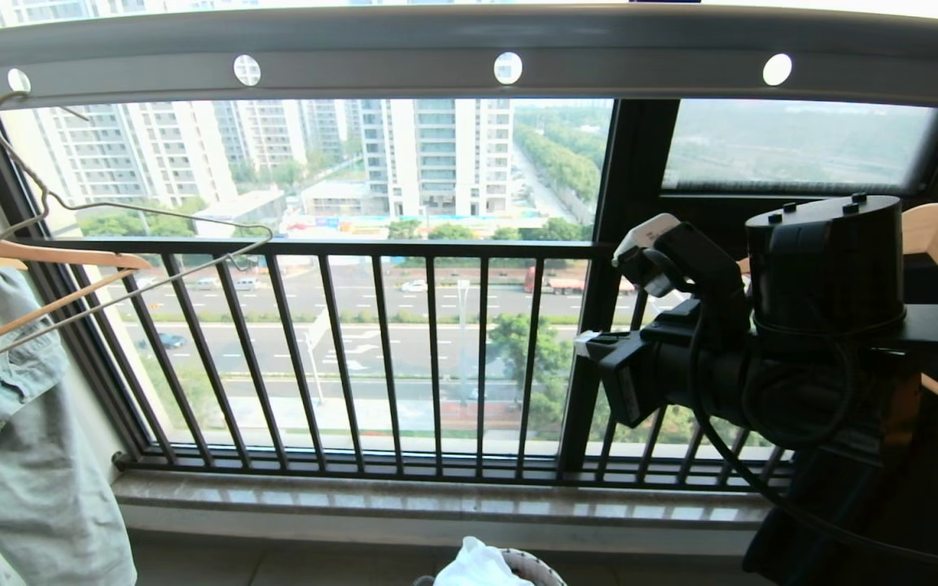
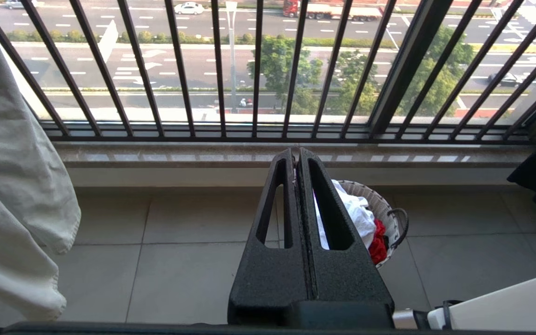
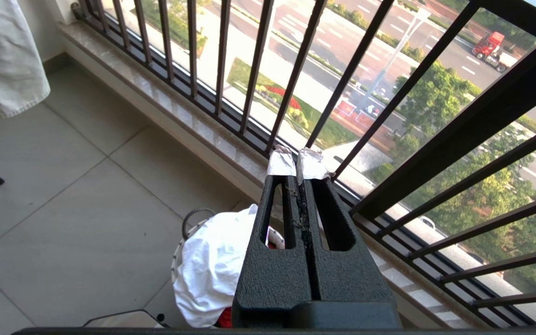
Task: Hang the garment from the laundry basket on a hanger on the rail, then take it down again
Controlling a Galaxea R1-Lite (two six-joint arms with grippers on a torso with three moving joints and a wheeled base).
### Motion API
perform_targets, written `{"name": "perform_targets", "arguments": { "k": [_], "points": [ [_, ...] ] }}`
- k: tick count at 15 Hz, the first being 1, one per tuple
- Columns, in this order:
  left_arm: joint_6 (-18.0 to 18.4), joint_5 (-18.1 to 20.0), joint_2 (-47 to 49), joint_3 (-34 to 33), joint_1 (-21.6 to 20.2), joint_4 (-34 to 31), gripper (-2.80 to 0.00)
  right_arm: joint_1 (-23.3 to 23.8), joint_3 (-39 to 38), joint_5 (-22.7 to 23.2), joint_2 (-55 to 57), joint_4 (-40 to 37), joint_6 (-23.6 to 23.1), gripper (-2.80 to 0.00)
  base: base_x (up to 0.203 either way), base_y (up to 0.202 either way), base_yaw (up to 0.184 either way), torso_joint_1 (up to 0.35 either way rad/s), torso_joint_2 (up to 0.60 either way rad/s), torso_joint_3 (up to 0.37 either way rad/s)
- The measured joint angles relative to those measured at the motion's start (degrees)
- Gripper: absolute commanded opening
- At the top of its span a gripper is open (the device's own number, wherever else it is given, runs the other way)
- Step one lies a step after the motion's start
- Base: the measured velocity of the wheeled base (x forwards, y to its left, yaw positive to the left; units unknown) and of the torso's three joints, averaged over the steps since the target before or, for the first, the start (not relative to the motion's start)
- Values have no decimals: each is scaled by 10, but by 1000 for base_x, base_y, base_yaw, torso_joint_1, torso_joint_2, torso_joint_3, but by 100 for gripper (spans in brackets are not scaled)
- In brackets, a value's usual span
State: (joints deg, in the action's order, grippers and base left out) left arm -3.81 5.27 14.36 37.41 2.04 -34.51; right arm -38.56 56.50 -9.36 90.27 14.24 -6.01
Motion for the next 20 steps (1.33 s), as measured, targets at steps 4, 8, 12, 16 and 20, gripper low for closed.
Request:
{"name": "perform_targets", "arguments": {
  "k": [4, 8, 12, 16, 20],
  "points": [
    [67, -78, -37, -171, -8, 174, -280, 0, -5, 0, -6, 0, -8, -280, 0, 0, 0, 0, 0, 0],
    [122, -122, -101, -256, -17, 241, -280, 1, -21, 0, -9, 21, -31, -280, 0, 0, 0, 0, 0, 0],
    [150, -104, -124, -291, -19, 253, -280, 11, -47, -36, -26, 103, -89, -280, 0, 0, 0, 0, 0, 0],
    [173, -70, -140, -347, -19, 335, -280, 30, -57, -53, -76, 138, -99, -280, 0, 0, 0, 0, 0, 0],
    [131, -50, -142, -371, -20, 366, -280, 48, -76, -98, -185, 129, -84, -280, 0, 0, 0, 0, 0, 0]
  ]
}}
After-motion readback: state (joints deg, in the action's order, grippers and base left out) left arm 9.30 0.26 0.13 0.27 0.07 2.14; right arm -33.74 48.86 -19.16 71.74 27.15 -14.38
